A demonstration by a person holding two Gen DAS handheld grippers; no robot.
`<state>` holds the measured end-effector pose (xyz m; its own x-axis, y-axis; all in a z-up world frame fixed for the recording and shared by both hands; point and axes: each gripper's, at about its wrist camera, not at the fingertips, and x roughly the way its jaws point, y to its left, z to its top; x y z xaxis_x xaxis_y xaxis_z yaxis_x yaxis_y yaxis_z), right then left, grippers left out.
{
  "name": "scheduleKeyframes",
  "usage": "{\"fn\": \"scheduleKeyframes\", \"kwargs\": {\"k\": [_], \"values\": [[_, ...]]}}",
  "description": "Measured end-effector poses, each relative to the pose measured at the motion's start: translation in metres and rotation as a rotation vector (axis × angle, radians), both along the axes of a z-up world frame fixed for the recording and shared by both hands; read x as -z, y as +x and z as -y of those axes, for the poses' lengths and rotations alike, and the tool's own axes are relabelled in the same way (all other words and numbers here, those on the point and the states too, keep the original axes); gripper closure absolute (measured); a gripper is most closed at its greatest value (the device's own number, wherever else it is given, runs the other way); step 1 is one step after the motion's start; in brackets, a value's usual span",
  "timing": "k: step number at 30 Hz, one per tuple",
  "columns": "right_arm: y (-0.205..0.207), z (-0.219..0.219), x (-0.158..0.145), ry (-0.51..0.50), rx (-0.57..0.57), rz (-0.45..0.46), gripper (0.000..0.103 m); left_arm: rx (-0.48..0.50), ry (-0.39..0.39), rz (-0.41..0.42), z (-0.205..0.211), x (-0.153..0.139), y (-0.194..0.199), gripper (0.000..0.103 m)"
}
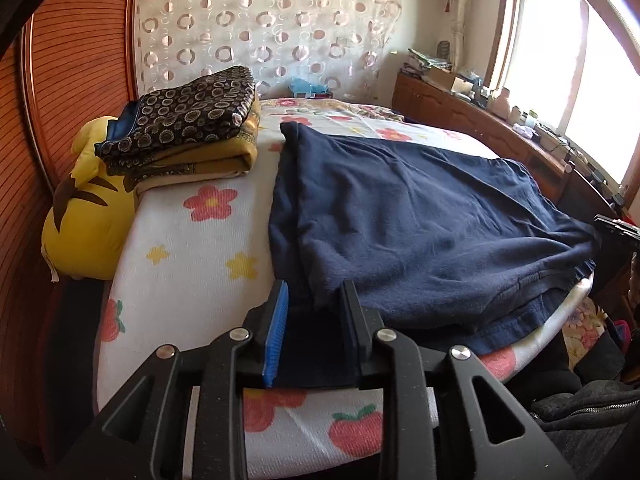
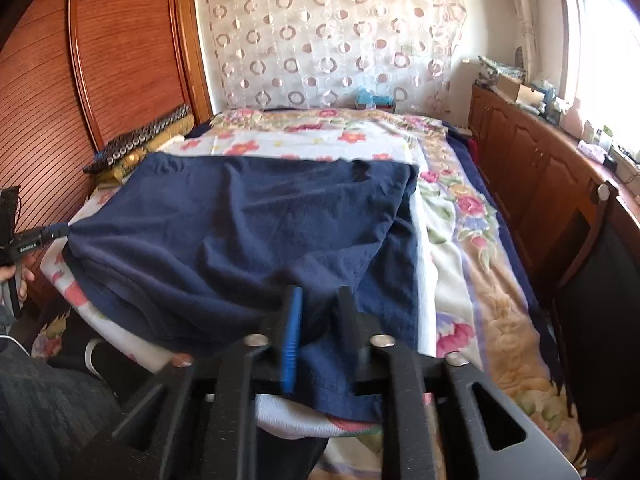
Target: Fold small clothes
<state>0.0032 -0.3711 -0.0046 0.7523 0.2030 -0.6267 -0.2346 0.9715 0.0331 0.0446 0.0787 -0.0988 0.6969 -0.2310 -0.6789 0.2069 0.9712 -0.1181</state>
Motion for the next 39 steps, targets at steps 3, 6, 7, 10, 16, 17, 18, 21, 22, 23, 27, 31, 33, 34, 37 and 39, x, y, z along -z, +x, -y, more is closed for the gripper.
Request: {"fn": "scheduleKeyframes", "kwargs": {"k": [3,6,7,10,16,17,18,21,22,23,27,31,33,34,37,39], "values": [[-0.003,-0.002,-0.002,0.018,-0.016,0.021,0.062,-0.005,0.012,-0.016,0.001,0.004,0.002,0.074],[-0.002,-0.005,-0.004,0.033,-0.028,0.032,0.061,-0.012,0.02,-0.037,0.0,0.009,0.004,0.074],[-0.001,-0.009,-0.002,0.035,-0.034,0.034,0.061,-0.016,0.023,-0.044,0.0,0.011,0.005,0.074],[0.004,-0.018,0.003,0.05,-0.062,0.032,0.061,-0.022,0.019,-0.049,-0.001,0.014,0.007,0.074],[0.017,-0.043,0.02,0.075,-0.115,0.016,0.061,-0.049,0.022,-0.044,-0.004,0.015,0.013,0.074],[0.019,-0.047,0.023,0.079,-0.124,0.012,0.061,-0.053,0.024,-0.049,-0.004,0.016,0.014,0.073],[0.025,-0.048,0.024,0.084,-0.13,0.007,0.061,-0.056,0.029,-0.055,-0.003,0.018,0.016,0.072],[0.035,-0.056,0.029,0.093,-0.149,-0.004,0.061,-0.059,0.04,-0.072,-0.002,0.023,0.018,0.07],[0.037,-0.057,0.031,0.095,-0.154,-0.009,0.061,-0.06,0.037,-0.07,-0.002,0.024,0.017,0.07],[0.038,-0.058,0.032,0.094,-0.158,-0.013,0.061,-0.062,0.026,-0.068,-0.004,0.024,0.017,0.07],[0.047,-0.06,0.041,0.114,-0.175,-0.046,0.044,-0.065,-0.008,-0.053,-0.007,0.026,0.015,0.07],[0.054,-0.065,0.052,0.091,-0.158,-0.058,0.04,-0.065,-0.01,-0.045,-0.007,0.027,0.016,0.07],[0.058,-0.066,0.057,0.07,-0.145,-0.065,0.04,-0.064,-0.027,-0.058,-0.009,0.025,0.016,0.07],[0.06,-0.068,0.061,0.061,-0.143,-0.069,0.04,-0.061,-0.048,-0.06,-0.011,0.023,0.015,0.07],[0.065,-0.074,0.068,0.053,-0.142,-0.083,0.04,-0.044,-0.1,-0.056,-0.015,0.017,0.011,0.07],[0.068,-0.078,0.072,0.053,-0.142,-0.088,0.04,-0.029,-0.121,-0.071,-0.013,0.014,0.01,0.07]]}}
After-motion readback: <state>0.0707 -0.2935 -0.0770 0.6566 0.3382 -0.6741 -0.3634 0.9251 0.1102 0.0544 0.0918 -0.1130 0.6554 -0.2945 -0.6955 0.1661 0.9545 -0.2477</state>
